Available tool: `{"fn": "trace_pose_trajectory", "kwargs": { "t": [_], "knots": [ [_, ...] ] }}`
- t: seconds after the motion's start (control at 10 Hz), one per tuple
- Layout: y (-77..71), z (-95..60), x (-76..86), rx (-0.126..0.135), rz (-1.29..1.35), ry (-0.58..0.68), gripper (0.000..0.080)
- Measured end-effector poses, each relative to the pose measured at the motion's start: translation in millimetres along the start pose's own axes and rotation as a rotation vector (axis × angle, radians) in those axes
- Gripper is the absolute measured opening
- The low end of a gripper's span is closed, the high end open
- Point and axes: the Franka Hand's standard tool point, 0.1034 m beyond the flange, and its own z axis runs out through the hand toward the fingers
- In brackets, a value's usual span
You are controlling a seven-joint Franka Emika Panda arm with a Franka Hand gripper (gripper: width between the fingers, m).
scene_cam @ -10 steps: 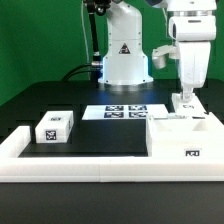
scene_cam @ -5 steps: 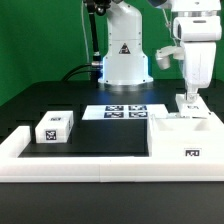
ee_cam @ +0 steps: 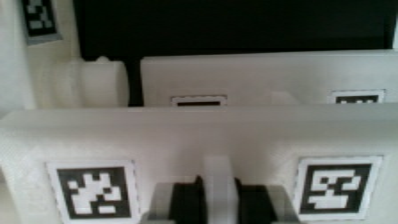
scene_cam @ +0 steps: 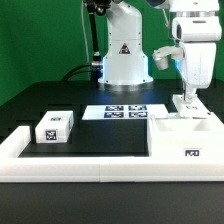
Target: Assemble cabinet
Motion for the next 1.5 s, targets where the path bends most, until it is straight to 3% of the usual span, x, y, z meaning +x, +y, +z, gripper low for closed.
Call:
{"fn": "trace_pose_trajectory", "kwargs": {
  "t": [0.4,0.9,1.2,1.3,1.4,1.5],
  "knots": [
    [35.5,-1.7,0.2,-0.02,0.025,0.008,0.0062],
    [37.6,1.7,-0.3,-0.019,0.026,0.011,0.0062],
    [78.6,0.4,-0.7,-0.052,0.047,0.024,0.0062],
    [87.0,0.4,-1.9,-0.078,0.042,0.034,0.0062],
    [87.0,0.7,-2.6,-0.107,0.032,0.049,0.0062],
    [86.1,0.1,-2.4,-0.104,0.035,0.048,0.0062]
  ]
}}
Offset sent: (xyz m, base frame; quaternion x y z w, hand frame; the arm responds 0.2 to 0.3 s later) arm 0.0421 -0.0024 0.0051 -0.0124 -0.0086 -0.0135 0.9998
